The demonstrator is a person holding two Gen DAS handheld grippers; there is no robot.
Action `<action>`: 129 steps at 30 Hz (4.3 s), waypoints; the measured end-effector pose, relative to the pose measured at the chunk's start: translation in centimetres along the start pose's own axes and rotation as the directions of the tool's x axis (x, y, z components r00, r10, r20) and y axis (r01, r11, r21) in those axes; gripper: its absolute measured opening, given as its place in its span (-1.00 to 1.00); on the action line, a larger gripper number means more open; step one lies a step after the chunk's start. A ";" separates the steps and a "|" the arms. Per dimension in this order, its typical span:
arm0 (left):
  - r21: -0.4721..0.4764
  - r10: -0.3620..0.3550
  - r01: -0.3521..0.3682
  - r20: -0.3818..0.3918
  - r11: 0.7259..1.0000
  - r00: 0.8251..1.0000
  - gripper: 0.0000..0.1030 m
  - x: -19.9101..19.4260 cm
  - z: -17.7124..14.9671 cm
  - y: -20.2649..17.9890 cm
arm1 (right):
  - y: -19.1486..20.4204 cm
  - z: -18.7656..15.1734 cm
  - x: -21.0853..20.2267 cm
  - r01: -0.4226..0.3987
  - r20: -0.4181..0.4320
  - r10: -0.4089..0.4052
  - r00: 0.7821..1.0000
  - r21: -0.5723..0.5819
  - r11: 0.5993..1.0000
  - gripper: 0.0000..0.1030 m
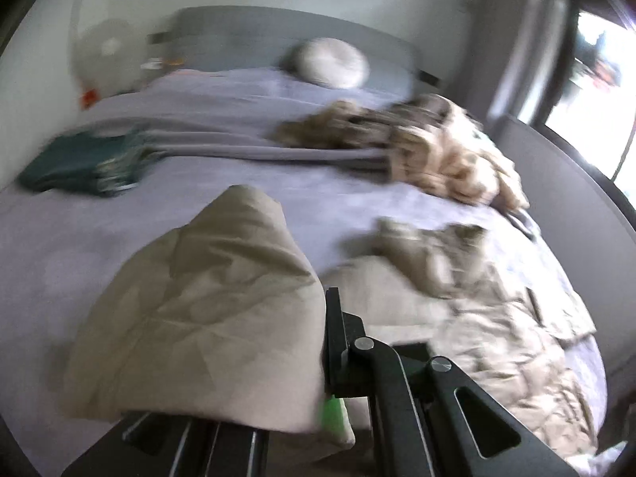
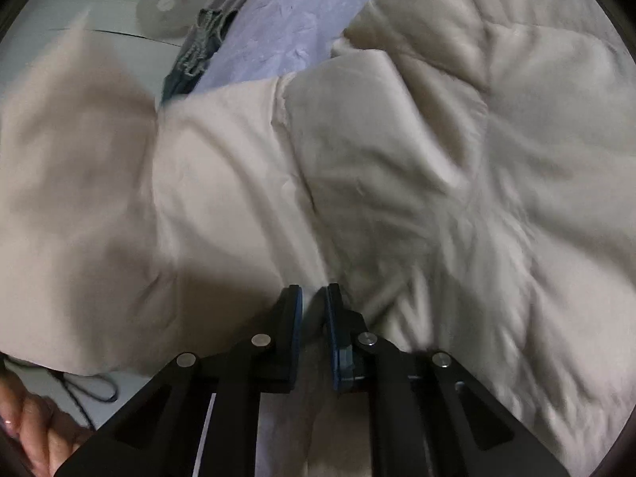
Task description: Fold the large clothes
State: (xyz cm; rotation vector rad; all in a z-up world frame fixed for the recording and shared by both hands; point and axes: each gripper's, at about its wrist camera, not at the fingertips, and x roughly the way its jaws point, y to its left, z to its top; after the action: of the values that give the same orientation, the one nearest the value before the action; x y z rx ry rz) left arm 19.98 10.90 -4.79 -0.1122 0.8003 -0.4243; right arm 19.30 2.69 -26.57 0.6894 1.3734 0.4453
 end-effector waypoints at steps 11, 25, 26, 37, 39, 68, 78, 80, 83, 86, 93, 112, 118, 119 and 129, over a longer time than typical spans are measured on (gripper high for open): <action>0.390 0.178 -0.052 -0.295 0.919 0.939 -0.85 15.1 -8.6 -17.6 | -14.7 -5.2 -14.5 0.221 0.210 -0.256 0.944 0.178 0.959 -0.75; 0.150 0.163 -0.134 -0.204 0.980 0.965 0.86 4.5 -6.6 -8.4 | -6.1 -5.9 -13.9 0.388 0.284 -0.352 0.892 -0.082 0.918 0.79; 0.090 0.167 -0.150 -0.216 0.985 0.962 0.86 4.2 -6.3 -5.9 | -4.2 -5.1 -13.0 0.419 0.296 -0.367 0.882 -0.138 0.897 0.79; -0.295 0.034 -0.154 -0.374 0.943 0.927 0.31 10.3 -8.8 6.3 | 5.5 -0.7 -6.6 0.757 0.431 -0.626 0.650 -0.443 0.481 0.08; -0.273 0.049 -0.157 -0.366 0.949 0.929 0.21 10.4 -8.7 5.6 | 3.4 0.1 -9.6 0.762 0.447 -0.619 0.646 -0.337 0.553 -0.35; -0.049 0.255 -0.281 -0.294 0.958 0.921 -0.35 10.4 -4.0 2.8 | -13.5 -4.2 -23.4 0.246 0.394 -0.396 0.830 0.379 0.892 -0.64; -0.018 0.305 -0.334 -0.362 0.942 0.881 -0.34 10.9 -9.2 2.2 | -12.9 1.5 -19.2 0.302 0.346 -0.352 0.870 0.192 0.934 -0.76; -0.023 0.313 -0.345 -0.363 0.938 0.877 -0.34 11.1 -9.3 2.2 | -14.8 0.6 -18.6 0.250 0.341 -0.326 0.881 0.248 0.936 -0.98; 0.003 0.332 -0.357 -0.374 0.934 0.866 -0.34 10.6 -8.5 1.7 | -15.2 -0.4 -20.2 0.186 0.364 -0.302 0.881 0.320 0.929 -0.88; 0.019 0.337 -0.354 -0.357 0.935 0.871 -0.34 8.9 -7.5 0.8 | -14.1 -1.9 -22.6 0.182 0.394 -0.300 0.869 0.310 0.933 -0.83; 0.028 0.297 -0.306 -0.340 0.951 0.892 -0.03 5.5 -7.4 -3.3 | -14.4 -6.6 -26.2 0.161 0.403 -0.302 0.864 0.348 0.924 -0.04; 0.159 0.201 -0.150 -0.391 0.976 0.898 1.00 6.1 -9.6 -14.1 | -19.9 -15.5 -32.0 0.071 0.467 -0.340 0.816 0.503 0.862 0.72; 0.150 0.215 -0.166 -0.416 0.975 0.883 1.00 8.3 -10.1 -20.5 | -26.3 -15.4 -35.7 -0.072 0.515 -0.247 0.821 0.522 0.850 0.77; 0.151 0.211 -0.161 -0.425 0.975 0.880 1.00 9.0 -10.2 -22.0 | -27.3 -15.4 -36.5 -0.088 0.525 -0.240 0.816 0.523 0.848 0.80; 0.185 0.166 -0.090 -0.453 0.979 0.876 1.00 14.2 -10.5 -34.5 | -40.5 -16.5 -45.6 -0.254 0.610 -0.252 0.751 0.620 0.742 1.00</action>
State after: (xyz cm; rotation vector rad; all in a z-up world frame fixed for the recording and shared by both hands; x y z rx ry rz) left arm 10.00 -25.67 -12.80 0.2016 1.2394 -0.3916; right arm -8.40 -53.86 -21.30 1.3058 0.7945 -0.3491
